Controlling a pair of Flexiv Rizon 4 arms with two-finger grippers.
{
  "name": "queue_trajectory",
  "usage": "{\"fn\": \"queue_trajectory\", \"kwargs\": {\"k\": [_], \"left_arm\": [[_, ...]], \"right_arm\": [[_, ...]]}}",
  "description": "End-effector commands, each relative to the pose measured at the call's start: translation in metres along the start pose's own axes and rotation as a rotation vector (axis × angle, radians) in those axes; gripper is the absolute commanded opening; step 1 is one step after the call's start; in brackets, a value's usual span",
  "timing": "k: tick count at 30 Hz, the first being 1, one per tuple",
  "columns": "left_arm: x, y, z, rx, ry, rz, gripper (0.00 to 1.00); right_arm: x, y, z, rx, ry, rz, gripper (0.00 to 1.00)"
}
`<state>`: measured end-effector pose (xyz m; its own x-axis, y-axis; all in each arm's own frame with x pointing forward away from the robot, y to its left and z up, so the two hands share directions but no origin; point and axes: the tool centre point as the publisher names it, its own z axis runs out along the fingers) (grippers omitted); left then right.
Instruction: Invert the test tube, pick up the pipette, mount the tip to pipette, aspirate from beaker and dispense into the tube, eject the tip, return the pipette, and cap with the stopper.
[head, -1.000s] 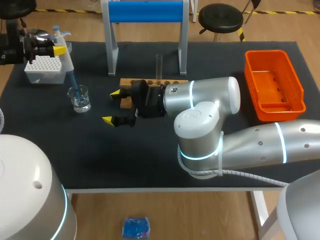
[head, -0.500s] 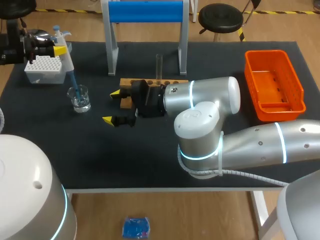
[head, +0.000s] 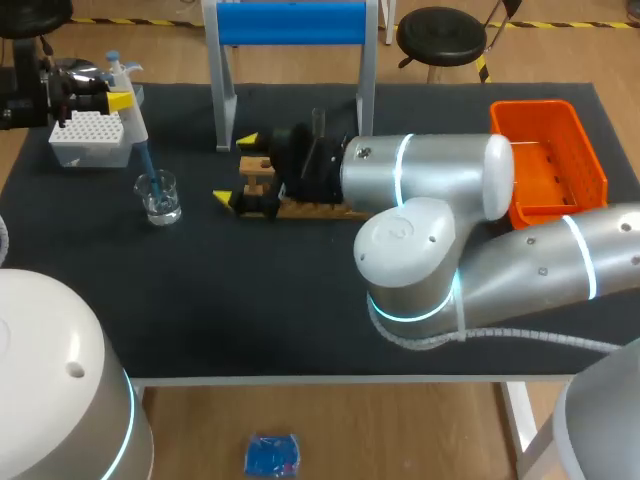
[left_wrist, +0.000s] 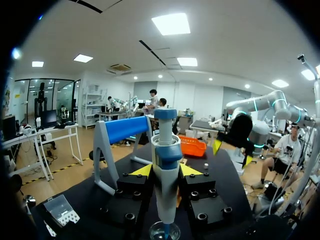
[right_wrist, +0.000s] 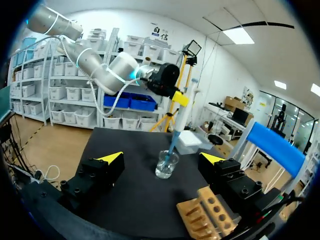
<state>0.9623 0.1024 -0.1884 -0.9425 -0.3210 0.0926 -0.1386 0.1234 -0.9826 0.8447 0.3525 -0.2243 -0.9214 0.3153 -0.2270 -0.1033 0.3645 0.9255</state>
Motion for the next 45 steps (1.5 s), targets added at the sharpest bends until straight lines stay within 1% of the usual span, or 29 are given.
{"fn": "queue_trajectory", "kwargs": {"k": [1,6,12,14,17,27,31,40,45], "left_arm": [[-0.001,0.000,0.000,-0.001,0.002,-0.001,0.00],[-0.001,0.000,0.000,-0.001,0.002,-0.001,0.00],[-0.001,0.000,0.000,-0.001,0.002,-0.001,0.00],[-0.001,0.000,0.000,-0.001,0.002,-0.001,0.00],[-0.001,0.000,0.000,-0.001,0.002,-0.001,0.00],[-0.001,0.000,0.000,-0.001,0.002,-0.001,0.00],[-0.001,0.000,0.000,-0.001,0.002,-0.001,0.00],[0.000,0.000,0.000,-0.002,0.000,0.002,0.00],[0.001,-0.002,0.001,-0.028,-0.013,0.022,0.00]], "right_arm": [[-0.016,0.040,-0.025,0.187,0.001,-0.019,1.00],[-0.042,0.070,-0.023,0.179,0.005,-0.053,1.00],[-0.069,0.107,-0.015,0.061,0.073,-0.146,1.00],[-0.075,0.115,-0.010,0.045,0.089,-0.170,1.00],[-0.083,0.123,0.000,0.020,0.140,-0.164,1.00],[-0.091,0.140,0.044,0.002,0.274,-0.161,1.00],[-0.094,0.143,0.058,0.002,0.283,-0.152,1.00],[-0.090,0.142,0.063,-0.001,0.299,-0.145,1.00],[-0.092,0.139,0.061,-0.001,0.294,-0.135,1.00]]}}
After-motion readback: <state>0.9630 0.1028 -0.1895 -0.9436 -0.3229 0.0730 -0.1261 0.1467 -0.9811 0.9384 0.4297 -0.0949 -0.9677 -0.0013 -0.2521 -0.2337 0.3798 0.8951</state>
